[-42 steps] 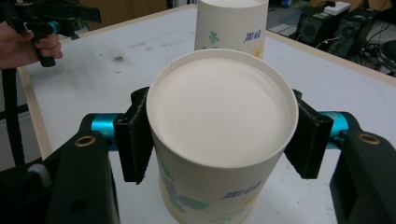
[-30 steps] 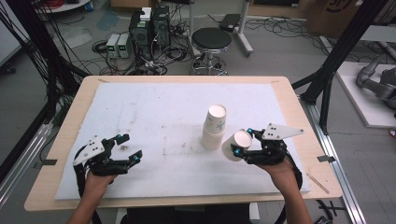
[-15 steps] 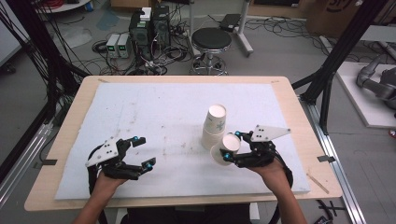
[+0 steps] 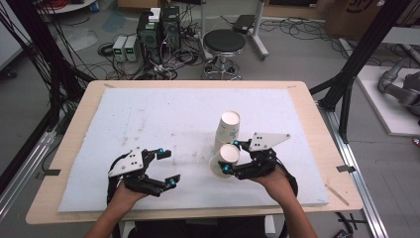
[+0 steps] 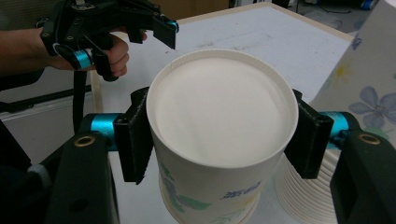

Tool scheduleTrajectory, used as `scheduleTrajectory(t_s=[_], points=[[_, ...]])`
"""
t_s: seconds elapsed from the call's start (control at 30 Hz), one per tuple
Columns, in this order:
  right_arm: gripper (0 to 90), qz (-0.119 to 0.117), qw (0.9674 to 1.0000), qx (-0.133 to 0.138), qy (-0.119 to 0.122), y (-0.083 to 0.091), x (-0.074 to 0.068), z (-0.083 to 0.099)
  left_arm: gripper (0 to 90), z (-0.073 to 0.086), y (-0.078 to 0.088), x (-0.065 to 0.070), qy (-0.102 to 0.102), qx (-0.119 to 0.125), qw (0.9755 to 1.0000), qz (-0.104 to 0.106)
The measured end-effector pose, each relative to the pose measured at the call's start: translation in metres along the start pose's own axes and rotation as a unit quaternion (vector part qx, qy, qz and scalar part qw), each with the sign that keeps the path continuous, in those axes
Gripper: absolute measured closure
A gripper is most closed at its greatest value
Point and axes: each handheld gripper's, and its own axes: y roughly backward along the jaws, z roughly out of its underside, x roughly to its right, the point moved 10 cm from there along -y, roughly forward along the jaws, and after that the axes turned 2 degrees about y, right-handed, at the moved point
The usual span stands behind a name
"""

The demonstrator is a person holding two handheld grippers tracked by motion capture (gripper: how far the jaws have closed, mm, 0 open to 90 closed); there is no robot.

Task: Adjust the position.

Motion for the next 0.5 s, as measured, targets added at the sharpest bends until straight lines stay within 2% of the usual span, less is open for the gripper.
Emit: scheduleTrajectory(t_s=[0.23, 0.5], points=[[34.9, -0.008, 1.0000, 0.001, 0.001, -0.004, -0.005, 0.001, 15.4, -0.002, -0.009, 0.006, -0.002, -0.003, 0.9999, 0.015], [34.9, -0.015, 0.9999, -0.004, 0.004, -0.011, -0.011, 0.004, 15.4, -0.004, -0.028, 0.017, -0.013, -0.018, 0.9987, 0.045]])
